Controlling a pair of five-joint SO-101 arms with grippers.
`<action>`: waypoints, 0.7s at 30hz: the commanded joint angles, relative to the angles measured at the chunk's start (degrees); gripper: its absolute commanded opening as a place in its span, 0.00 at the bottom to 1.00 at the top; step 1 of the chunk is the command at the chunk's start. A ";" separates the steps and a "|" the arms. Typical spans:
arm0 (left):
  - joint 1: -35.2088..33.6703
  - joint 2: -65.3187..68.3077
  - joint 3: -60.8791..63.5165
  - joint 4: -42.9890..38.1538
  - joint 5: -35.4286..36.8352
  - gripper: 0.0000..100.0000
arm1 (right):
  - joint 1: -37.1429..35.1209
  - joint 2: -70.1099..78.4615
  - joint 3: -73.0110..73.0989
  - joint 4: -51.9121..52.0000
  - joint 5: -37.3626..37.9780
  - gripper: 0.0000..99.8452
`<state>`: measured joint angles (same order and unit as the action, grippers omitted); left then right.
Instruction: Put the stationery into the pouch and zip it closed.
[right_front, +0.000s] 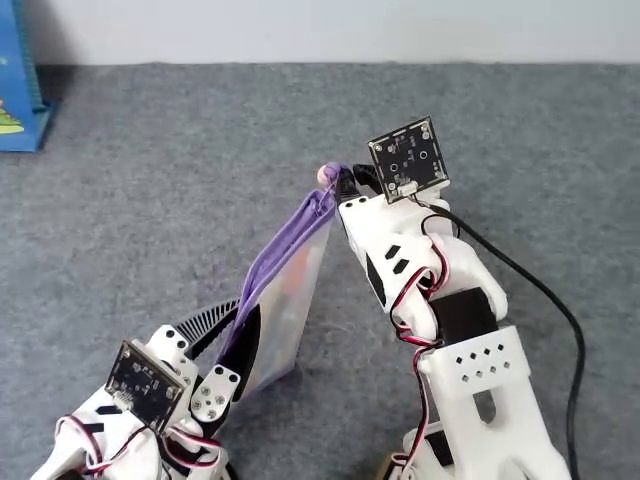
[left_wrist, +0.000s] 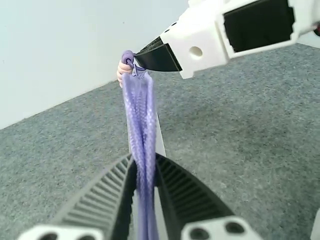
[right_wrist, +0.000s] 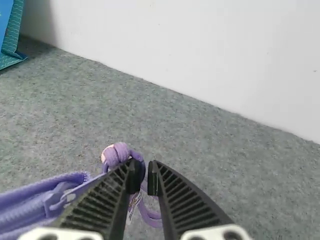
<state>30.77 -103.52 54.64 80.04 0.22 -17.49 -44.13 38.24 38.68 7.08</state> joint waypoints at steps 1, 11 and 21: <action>-0.09 -0.88 -1.80 0.70 0.44 0.01 | 3.21 0.22 0.62 -0.13 -1.05 0.01; -5.45 -0.88 -1.98 -0.44 0.53 0.06 | -2.68 -11.65 0.44 4.44 -1.41 0.01; -8.88 -0.88 -1.71 -0.09 7.65 0.31 | -2.42 -12.70 0.53 -4.09 -1.49 0.01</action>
<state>22.24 -103.60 54.55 80.75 6.55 -20.04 -54.95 39.21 37.45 6.20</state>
